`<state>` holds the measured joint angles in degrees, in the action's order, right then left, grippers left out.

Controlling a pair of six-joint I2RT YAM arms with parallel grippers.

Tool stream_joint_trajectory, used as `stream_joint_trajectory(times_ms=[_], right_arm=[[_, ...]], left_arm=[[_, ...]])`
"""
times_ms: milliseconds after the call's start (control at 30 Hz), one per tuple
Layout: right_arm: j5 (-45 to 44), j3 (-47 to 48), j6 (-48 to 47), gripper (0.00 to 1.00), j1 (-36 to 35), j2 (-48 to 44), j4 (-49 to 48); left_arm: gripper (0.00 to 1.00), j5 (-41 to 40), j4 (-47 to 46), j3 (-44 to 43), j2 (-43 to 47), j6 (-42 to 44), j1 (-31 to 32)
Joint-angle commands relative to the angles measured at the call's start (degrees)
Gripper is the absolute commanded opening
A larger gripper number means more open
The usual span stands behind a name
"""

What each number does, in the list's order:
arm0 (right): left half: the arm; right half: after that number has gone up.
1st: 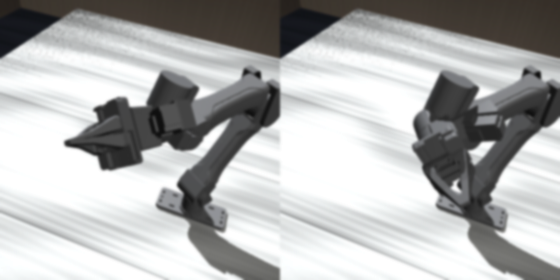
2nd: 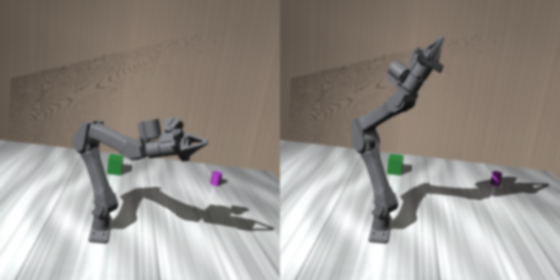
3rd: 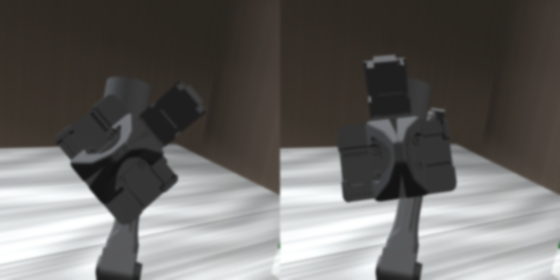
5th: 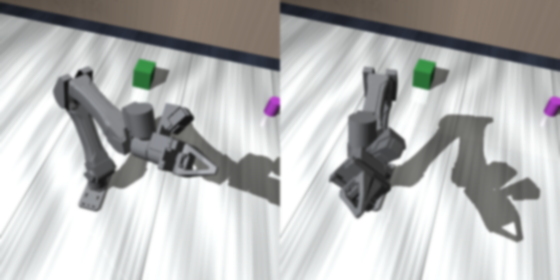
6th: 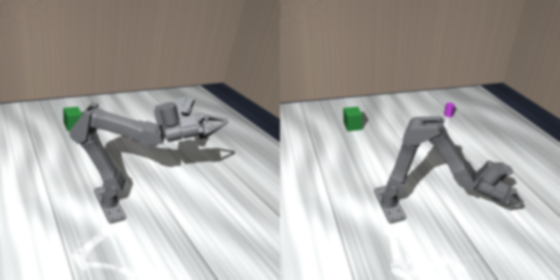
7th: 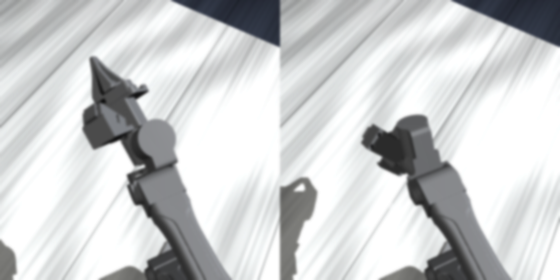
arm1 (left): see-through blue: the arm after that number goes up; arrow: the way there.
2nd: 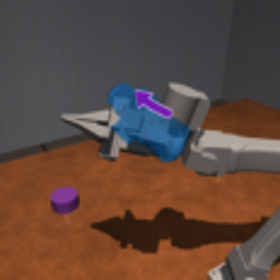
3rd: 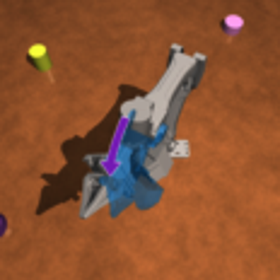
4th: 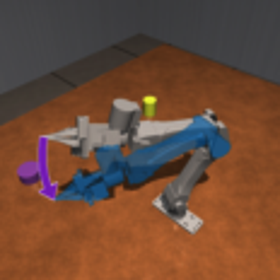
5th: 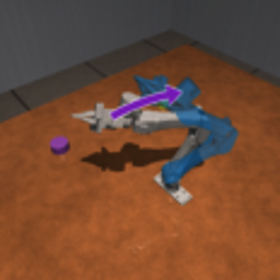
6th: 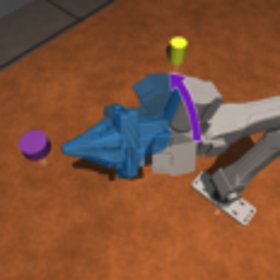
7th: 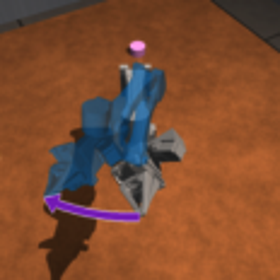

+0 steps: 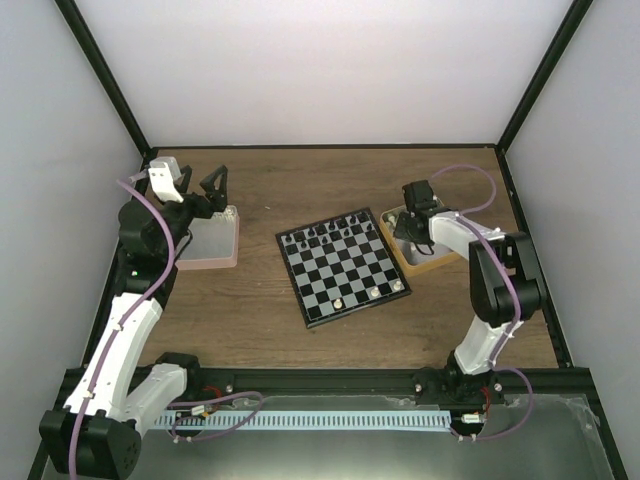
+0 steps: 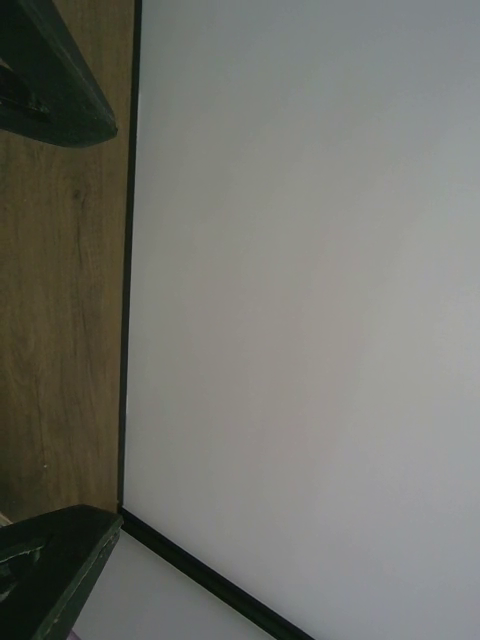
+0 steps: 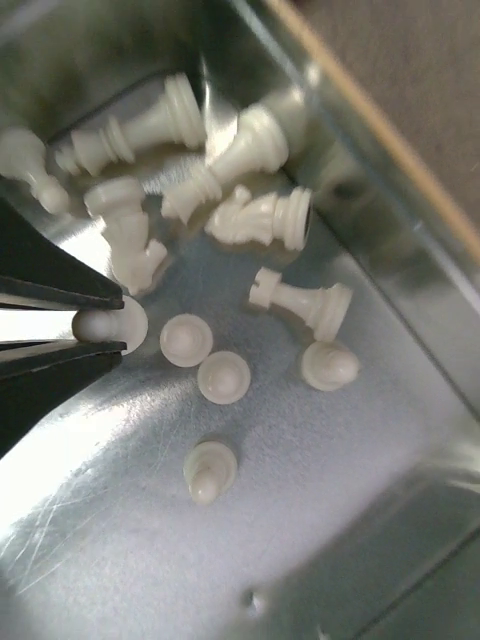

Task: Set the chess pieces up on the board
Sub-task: Pick up the chess piece from the storage box.

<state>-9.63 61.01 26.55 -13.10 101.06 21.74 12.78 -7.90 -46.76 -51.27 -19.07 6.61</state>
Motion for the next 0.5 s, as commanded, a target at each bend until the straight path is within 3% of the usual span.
stream_joint_trajectory(times_ms=[0,467], right_arm=[[0.3,-0.5,-0.5,0.05,-0.7,-7.1,1.7],[-2.9,-2.2,1.9,0.07,-9.8,-17.4,8.6]], left_arm=[[1.0,0.6,-0.6,-0.6,0.8,0.3,-0.4],[1.0,1.7,-0.9,-0.6,0.2,-0.4,-0.4]])
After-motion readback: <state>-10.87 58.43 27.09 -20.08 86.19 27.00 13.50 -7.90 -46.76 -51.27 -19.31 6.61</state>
